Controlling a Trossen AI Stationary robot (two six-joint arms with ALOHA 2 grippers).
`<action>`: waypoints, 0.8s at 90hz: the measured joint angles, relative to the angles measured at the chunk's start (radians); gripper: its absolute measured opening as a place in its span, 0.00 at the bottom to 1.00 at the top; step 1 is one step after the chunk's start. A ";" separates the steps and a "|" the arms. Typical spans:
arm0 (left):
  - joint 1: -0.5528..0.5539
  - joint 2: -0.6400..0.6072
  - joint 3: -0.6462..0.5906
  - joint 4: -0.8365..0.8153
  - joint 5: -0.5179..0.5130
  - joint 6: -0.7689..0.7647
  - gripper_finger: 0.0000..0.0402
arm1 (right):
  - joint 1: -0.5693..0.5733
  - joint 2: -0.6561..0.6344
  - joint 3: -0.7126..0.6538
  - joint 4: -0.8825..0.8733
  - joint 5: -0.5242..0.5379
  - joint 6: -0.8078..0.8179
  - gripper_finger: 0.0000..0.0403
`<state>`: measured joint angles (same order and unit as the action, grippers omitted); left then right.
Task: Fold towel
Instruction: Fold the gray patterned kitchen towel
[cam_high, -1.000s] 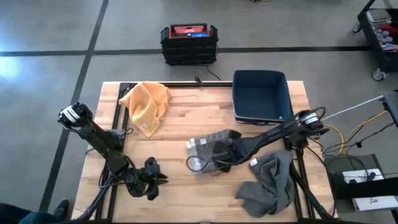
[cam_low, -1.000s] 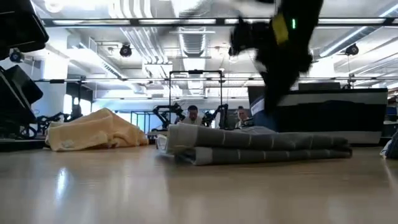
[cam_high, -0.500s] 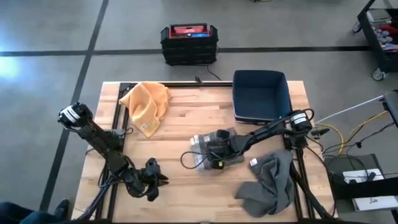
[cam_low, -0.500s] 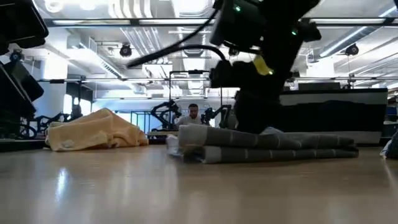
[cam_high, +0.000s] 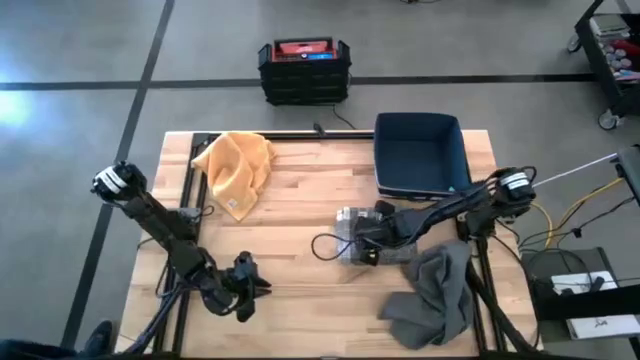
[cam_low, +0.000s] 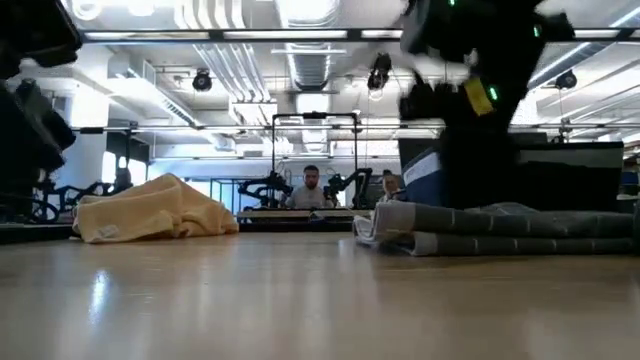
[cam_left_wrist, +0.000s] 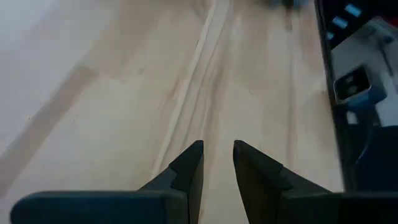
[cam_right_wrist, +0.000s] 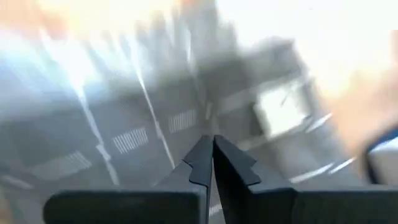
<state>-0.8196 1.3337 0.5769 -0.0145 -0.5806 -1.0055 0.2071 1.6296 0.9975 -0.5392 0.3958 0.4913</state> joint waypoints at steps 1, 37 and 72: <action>0.005 -0.009 0.005 -0.017 0.000 0.006 0.18 | 0.002 -0.007 0.003 0.003 0.003 0.002 0.00; 0.523 -0.251 0.194 -0.874 0.006 0.133 0.23 | 0.027 -0.014 -0.002 0.333 0.022 0.024 0.05; 1.093 -0.122 0.063 -0.715 0.332 0.535 0.55 | 0.068 0.181 -0.003 0.382 0.022 0.006 0.30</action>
<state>0.2735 1.2120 0.6397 -0.7300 -0.2491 -0.4708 0.2752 1.8104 0.9947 -0.1572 0.4174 0.4976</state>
